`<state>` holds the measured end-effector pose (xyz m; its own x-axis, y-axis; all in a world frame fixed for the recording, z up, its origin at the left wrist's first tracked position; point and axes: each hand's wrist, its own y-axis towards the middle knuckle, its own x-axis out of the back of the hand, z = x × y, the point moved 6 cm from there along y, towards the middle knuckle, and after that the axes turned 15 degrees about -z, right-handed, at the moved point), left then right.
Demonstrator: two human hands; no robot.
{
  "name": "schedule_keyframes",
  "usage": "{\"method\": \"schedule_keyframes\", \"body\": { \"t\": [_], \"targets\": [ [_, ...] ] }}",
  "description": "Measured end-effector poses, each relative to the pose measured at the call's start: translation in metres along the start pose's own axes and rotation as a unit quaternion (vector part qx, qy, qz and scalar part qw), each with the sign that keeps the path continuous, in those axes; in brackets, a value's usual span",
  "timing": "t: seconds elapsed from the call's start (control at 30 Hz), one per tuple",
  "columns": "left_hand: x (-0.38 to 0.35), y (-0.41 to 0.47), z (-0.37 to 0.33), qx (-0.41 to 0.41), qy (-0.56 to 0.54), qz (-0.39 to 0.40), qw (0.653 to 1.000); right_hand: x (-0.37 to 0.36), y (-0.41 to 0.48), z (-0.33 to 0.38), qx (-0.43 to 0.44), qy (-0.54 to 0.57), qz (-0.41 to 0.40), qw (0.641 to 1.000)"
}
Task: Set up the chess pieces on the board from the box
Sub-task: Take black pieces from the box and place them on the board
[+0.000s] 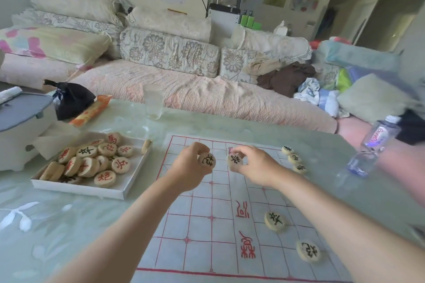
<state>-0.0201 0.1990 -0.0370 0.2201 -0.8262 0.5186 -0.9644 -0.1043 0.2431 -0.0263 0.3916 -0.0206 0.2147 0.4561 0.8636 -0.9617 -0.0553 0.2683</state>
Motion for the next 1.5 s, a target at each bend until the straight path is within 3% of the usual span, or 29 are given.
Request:
{"method": "schedule_keyframes", "body": {
  "t": [0.2,0.37,0.57,0.83,1.03,1.1,1.17,1.3,1.37,1.5],
  "targets": [
    [-0.057,-0.017,-0.041,0.038,-0.073,0.041,0.996,0.030,-0.028,-0.069,-0.060,-0.009,-0.019,0.998],
    [-0.107,-0.036,-0.059,0.081,-0.111,0.134,0.982,0.059,-0.045,-0.141,-0.117,-0.040,-0.028,0.992],
    [-0.146,-0.041,-0.074,0.079,-0.080,0.174,0.978,0.086,-0.054,-0.210,-0.182,-0.057,-0.032,0.981],
    [-0.160,-0.040,-0.068,0.061,-0.055,0.156,0.984,0.075,-0.066,-0.229,-0.175,-0.041,-0.034,0.983],
    [-0.162,-0.046,-0.074,0.042,-0.050,0.159,0.985,0.074,-0.067,-0.215,-0.141,-0.111,-0.015,0.984],
    [-0.161,-0.047,-0.077,0.045,-0.060,0.159,0.984,0.077,-0.063,-0.198,-0.125,-0.075,-0.033,0.989],
    [-0.159,-0.047,-0.079,0.049,-0.074,0.157,0.984,0.075,-0.059,-0.173,-0.128,0.037,-0.050,0.990],
    [-0.154,-0.045,-0.083,0.049,-0.098,0.155,0.982,0.050,-0.059,-0.129,-0.160,0.212,-0.007,0.964],
    [-0.150,-0.045,-0.082,0.052,-0.112,0.159,0.980,0.042,-0.057,-0.119,-0.175,0.256,0.000,0.951],
    [-0.147,-0.046,-0.075,0.146,-0.215,0.191,0.947,0.036,-0.049,-0.116,-0.182,0.281,-0.013,0.942]
  ]
}}
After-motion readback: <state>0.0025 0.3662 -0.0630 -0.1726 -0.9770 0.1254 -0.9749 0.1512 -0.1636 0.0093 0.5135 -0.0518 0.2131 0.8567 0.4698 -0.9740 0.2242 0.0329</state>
